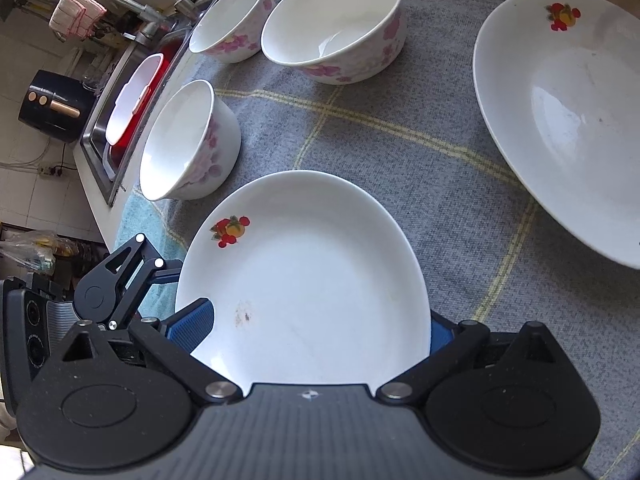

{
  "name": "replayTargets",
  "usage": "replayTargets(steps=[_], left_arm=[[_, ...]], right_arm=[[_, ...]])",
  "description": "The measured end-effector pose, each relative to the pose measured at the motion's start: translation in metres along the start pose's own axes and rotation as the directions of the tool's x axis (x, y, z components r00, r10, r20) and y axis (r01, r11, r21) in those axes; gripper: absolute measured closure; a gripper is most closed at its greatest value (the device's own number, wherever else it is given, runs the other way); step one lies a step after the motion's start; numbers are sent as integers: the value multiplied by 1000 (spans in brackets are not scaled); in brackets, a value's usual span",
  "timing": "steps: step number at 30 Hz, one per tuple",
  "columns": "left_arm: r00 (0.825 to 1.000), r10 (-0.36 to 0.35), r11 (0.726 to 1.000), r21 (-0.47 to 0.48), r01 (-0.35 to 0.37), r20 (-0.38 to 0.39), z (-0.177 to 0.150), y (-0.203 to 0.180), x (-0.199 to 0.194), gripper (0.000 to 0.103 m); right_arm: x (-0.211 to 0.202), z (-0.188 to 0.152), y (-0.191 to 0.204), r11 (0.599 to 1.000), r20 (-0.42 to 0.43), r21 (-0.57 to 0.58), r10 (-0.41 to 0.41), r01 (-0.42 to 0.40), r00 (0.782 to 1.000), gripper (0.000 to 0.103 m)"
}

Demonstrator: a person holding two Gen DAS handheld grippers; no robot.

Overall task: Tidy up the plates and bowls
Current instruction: 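Lift and hold the flower-print plate in the right tool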

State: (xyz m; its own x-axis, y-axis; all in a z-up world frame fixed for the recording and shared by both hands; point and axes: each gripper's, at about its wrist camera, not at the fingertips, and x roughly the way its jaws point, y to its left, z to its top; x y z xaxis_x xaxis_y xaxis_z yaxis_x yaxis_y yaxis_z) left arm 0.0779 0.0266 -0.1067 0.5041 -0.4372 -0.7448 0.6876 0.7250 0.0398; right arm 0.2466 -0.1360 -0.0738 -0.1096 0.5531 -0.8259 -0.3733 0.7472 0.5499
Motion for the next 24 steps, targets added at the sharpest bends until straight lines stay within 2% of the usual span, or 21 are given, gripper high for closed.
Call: replayTargets(steps=[12,24], left_arm=[[1000,0,999,42,-1,9,21,-10,-4,2],[999,-28,993,112,26,22,61,-27,7,2]], right_arm=[[-26,-9,-8,1000,43,-2,1,-1,999,0],[-68,-27,-36,999,122,42,-11,6,992,0]])
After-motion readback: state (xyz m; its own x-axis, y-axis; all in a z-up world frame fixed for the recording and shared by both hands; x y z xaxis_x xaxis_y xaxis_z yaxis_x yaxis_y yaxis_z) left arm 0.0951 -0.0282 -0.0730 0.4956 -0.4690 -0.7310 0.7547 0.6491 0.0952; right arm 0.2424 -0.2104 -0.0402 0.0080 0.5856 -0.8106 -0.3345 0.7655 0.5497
